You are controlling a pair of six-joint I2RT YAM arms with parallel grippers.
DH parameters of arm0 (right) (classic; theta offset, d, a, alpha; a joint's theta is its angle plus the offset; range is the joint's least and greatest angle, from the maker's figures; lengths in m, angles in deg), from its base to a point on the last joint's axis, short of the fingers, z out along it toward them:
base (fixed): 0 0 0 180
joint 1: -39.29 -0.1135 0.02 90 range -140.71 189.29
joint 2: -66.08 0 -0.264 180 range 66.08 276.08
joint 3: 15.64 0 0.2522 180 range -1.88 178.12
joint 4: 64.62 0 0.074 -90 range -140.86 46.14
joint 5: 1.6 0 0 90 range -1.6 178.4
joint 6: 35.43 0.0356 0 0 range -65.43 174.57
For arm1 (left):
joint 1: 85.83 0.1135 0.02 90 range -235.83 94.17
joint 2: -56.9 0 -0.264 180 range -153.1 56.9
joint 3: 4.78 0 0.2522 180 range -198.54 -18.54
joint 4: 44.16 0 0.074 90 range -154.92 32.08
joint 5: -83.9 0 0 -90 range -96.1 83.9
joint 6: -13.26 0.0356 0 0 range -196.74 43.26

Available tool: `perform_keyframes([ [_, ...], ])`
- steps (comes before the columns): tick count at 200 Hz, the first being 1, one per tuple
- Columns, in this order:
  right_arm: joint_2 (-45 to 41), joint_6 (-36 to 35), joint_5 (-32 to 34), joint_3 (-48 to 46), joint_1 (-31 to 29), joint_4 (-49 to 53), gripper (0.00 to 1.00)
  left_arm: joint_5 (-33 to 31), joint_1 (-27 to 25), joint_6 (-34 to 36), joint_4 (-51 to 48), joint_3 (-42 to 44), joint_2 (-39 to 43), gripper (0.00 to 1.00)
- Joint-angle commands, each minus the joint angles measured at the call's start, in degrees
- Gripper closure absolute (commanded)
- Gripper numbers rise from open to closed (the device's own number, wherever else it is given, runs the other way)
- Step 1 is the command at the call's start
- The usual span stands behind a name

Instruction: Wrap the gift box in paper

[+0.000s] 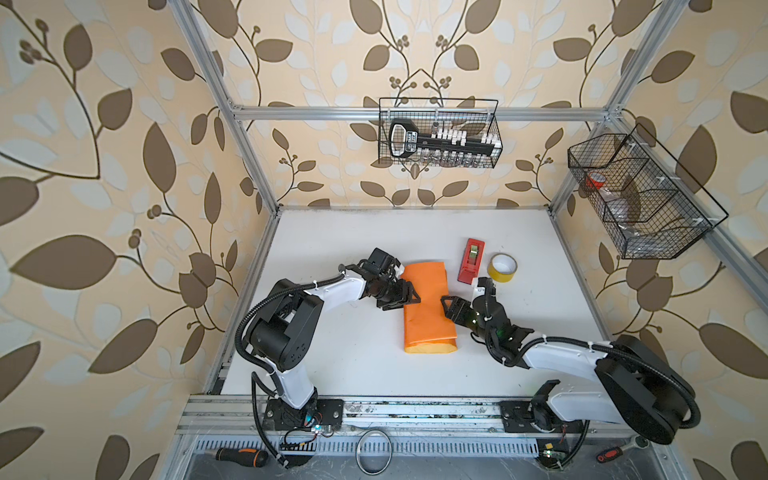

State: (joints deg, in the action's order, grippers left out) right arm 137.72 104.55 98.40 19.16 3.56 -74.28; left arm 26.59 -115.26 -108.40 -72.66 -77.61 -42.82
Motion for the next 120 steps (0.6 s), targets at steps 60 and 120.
perform_keyframes([
  [60,-10.68,-19.07,-5.19,14.74,3.72,32.01,0.18,-7.64,-0.18,0.75,-5.91,1.24,-3.12,0.34],
  [120,2.20,-24.23,-5.88,31.32,-2.65,45.12,0.39,-7.81,-0.12,0.80,-6.18,0.91,-3.12,0.34],
])
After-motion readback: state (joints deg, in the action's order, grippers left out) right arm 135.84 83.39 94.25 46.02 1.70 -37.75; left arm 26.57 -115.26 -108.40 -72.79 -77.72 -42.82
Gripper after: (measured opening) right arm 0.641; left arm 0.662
